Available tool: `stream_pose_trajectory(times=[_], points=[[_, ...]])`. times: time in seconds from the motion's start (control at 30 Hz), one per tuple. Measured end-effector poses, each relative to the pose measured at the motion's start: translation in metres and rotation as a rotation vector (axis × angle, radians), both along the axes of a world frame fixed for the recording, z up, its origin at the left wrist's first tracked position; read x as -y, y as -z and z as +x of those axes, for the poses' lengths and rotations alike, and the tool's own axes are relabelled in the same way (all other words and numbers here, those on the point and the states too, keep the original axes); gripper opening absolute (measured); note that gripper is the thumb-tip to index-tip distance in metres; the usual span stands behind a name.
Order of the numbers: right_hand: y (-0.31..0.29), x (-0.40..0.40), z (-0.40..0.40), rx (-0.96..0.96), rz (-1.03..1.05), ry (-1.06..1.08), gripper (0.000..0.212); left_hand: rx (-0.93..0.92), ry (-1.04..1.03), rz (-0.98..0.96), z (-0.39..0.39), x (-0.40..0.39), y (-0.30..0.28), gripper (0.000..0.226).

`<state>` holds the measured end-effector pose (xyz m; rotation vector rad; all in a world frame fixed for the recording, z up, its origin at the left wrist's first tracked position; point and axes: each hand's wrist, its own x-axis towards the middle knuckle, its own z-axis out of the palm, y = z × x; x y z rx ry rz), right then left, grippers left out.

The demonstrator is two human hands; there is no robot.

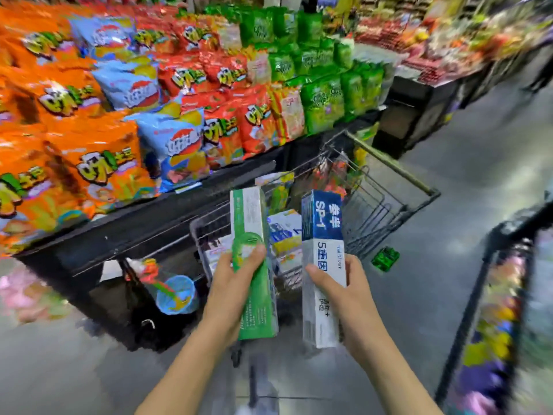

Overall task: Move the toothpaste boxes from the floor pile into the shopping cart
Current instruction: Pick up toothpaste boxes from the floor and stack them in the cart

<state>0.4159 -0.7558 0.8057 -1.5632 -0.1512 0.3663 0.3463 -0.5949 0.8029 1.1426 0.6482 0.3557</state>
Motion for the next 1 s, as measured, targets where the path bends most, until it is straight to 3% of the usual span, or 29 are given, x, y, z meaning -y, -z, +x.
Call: stream_pose_trajectory(times=[0.1, 0.2, 0.4, 0.6, 0.73, 0.93, 1.0], points=[[0.01, 0.024, 0.05, -0.046, -0.003, 0.061, 0.065, -0.041, 0.052, 0.037, 0.047, 0.016, 0.005, 0.059], [0.021, 0.033, 0.094, -0.095, -0.01, 0.089, 0.076, -0.113, 0.07, 0.08, 0.087, 0.017, 0.015, 0.065], [0.044, 0.021, 0.18, -0.135, -0.096, 0.057, 0.062, -0.203, 0.071, 0.112, 0.165, -0.017, 0.047, 0.044], [0.07, -0.007, 0.276, -0.177, -0.18, 0.092, 0.061, -0.308, 0.116, 0.392, 0.264, -0.061, 0.1, 0.036], [0.099, -0.018, 0.338, -0.179, -0.232, 0.115, 0.035, -0.372, 0.287, 0.674, 0.326, -0.084, 0.153, 0.034], [0.157, -0.026, 0.399, -0.207, -0.29, 0.107, 0.043, -0.47, 0.573, 0.932, 0.392, -0.087, 0.269, 0.072], [0.181, -0.026, 0.413, -0.225, -0.283, 0.103, 0.041, -0.485, 0.697, 0.98, 0.406, -0.081, 0.311, 0.072]])
